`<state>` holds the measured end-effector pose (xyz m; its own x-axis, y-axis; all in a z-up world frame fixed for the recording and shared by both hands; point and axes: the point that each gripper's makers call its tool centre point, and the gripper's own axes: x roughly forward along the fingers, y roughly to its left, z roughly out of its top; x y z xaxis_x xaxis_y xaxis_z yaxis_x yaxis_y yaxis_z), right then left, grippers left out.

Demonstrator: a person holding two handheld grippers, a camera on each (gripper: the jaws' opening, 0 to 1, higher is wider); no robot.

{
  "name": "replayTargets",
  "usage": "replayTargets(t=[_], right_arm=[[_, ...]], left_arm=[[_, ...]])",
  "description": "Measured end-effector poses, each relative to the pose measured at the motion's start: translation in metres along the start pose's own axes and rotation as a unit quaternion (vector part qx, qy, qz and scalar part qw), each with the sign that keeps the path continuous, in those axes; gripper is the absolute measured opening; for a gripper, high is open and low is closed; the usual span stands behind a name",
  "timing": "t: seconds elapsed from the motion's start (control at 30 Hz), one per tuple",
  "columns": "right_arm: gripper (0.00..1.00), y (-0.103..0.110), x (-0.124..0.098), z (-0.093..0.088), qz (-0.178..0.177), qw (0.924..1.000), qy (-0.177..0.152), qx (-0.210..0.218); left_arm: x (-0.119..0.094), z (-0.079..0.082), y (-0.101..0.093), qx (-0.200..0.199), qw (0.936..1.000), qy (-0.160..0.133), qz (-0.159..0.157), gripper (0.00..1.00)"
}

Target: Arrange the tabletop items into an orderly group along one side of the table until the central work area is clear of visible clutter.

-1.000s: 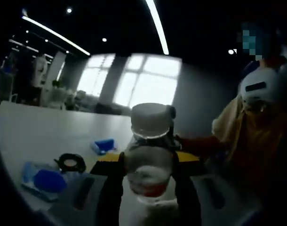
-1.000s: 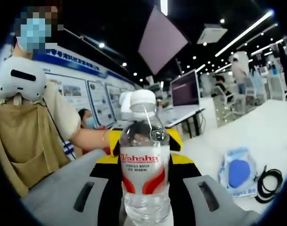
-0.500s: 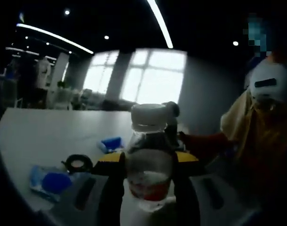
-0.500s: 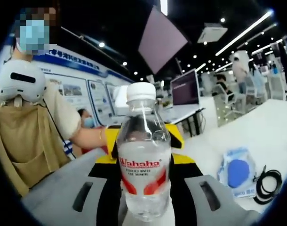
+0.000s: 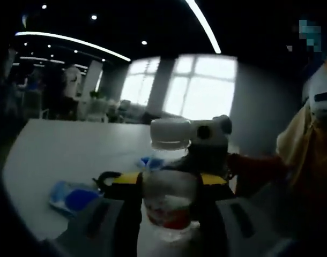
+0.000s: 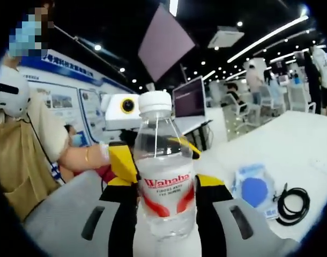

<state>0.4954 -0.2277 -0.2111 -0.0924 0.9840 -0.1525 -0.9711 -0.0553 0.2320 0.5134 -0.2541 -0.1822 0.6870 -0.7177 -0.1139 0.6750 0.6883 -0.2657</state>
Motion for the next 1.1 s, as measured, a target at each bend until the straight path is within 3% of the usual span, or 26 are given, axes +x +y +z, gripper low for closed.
replayTargets(t=[0.13,0.23,0.43,0.6,0.67,0.73,0.9,1.1], right_arm=[[0.47,-0.013,0.004,-0.001,-0.069,0.9971,0.016,-0.028],[0.50,-0.023,0.004,-0.006,-0.118,0.9894,0.044,-0.072],[0.49,-0.032,0.003,-0.011,-0.176,0.9808,0.058,-0.061],[0.49,-0.038,-0.003,-0.005,-0.234,0.9687,0.052,-0.063],[0.48,-0.041,-0.006,-0.005,-0.259,0.9611,0.062,-0.075],[0.47,-0.039,-0.005,-0.003,-0.263,0.9604,0.060,-0.071],[0.47,-0.040,-0.011,-0.001,-0.297,0.9522,0.048,-0.050],[0.43,-0.033,-0.007,0.002,-0.302,0.9503,0.041,-0.063]], left_arm=[[0.000,-0.001,0.014,-0.017,0.9991,0.001,0.039,0.37],[0.003,0.002,0.021,0.006,0.9975,0.004,0.070,0.37],[0.007,0.013,0.021,0.016,0.9945,0.005,0.103,0.37],[0.007,0.019,0.028,-0.011,0.9889,-0.004,0.148,0.37],[0.004,0.017,0.033,-0.045,0.9827,0.003,0.179,0.37],[0.006,0.023,0.028,-0.021,0.9847,-0.006,0.173,0.38],[0.002,0.026,0.030,-0.031,0.9746,-0.003,0.222,0.38],[-0.006,0.028,0.030,-0.034,0.9614,0.002,0.273,0.38]])
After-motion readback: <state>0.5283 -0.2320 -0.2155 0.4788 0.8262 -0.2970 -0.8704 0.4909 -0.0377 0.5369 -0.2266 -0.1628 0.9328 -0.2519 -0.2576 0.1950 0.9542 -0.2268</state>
